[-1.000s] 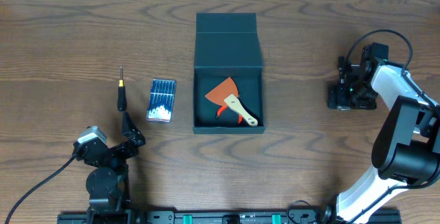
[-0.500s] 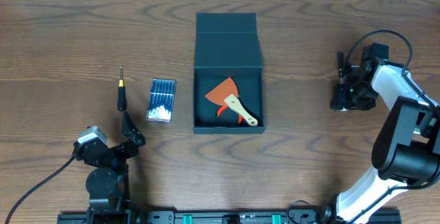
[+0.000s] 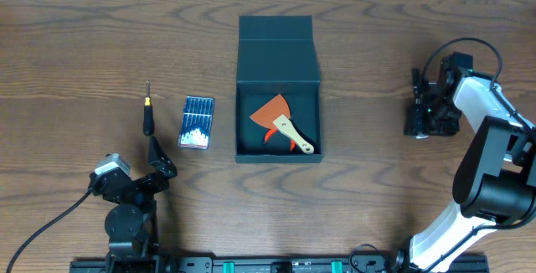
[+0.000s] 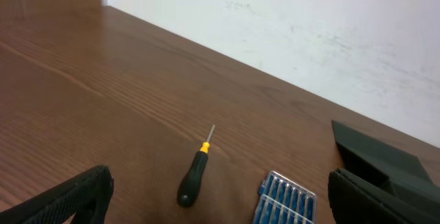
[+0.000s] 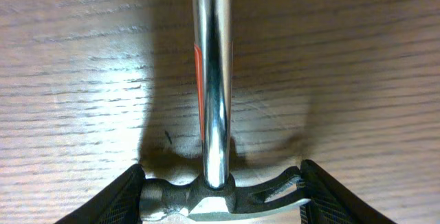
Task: Pack container
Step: 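Lower the right gripper and close it on the hammer's head, then lift the hammer and carry it left over the green box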
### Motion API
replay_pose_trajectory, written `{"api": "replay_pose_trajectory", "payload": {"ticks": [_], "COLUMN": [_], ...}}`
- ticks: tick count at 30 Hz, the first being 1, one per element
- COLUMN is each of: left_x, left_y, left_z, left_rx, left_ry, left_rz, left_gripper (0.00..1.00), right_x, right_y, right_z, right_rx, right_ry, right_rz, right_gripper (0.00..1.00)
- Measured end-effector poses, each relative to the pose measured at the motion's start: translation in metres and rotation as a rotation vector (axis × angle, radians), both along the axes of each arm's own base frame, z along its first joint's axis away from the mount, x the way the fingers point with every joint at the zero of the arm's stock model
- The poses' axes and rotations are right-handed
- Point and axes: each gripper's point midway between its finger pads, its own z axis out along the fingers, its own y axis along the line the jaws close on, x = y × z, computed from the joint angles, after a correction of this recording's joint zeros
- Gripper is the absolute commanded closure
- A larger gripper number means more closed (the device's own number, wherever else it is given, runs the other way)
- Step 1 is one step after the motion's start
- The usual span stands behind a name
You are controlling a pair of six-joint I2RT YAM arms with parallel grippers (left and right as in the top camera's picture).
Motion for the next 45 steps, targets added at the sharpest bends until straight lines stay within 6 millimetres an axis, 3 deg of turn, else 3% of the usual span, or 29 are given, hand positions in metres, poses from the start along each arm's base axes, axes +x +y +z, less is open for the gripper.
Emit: {"api": "replay_pose_trajectory", "payload": {"ticks": [10, 17, 23, 28, 33, 37, 45], "left_x": [0.0, 0.0, 0.0, 0.0, 0.0, 0.0, 0.0], "left_y": [0.0, 0.0, 0.0, 0.0, 0.0, 0.0, 0.0], "left_z": [0.0, 0.0, 0.0, 0.0, 0.0, 0.0, 0.0], "left_rx": [0.0, 0.0, 0.0, 0.0, 0.0, 0.0, 0.0], "left_ry": [0.0, 0.0, 0.0, 0.0, 0.0, 0.0, 0.0], "left_rz": [0.0, 0.0, 0.0, 0.0, 0.0, 0.0, 0.0], "left_gripper": [0.02, 0.01, 0.02, 0.01, 0.01, 0.02, 0.02], "right_x": [0.023, 0.046, 0.071, 0.077, 0.066, 0.049, 0.015], "right_y": [-0.002, 0.026, 0.083, 0.143, 0.205, 0.249, 0.31], "right_z": [0.035, 0.068, 0.11, 0.141, 0.164, 0.171, 0.171], "right_rx": [-0.002, -0.006, -0.003, 0.017, 0.042, 0.06, 0.077], "right_ry": [-0.038, -0.071, -0.135, -0.174, -0.197, -0.19, -0.177], "right_rz": [0.006, 0.092, 0.226, 0.334, 0.446, 0.539, 0.703], "right_gripper": [0.72, 0.72, 0.71, 0.7, 0.69, 0.7, 0.7]}}
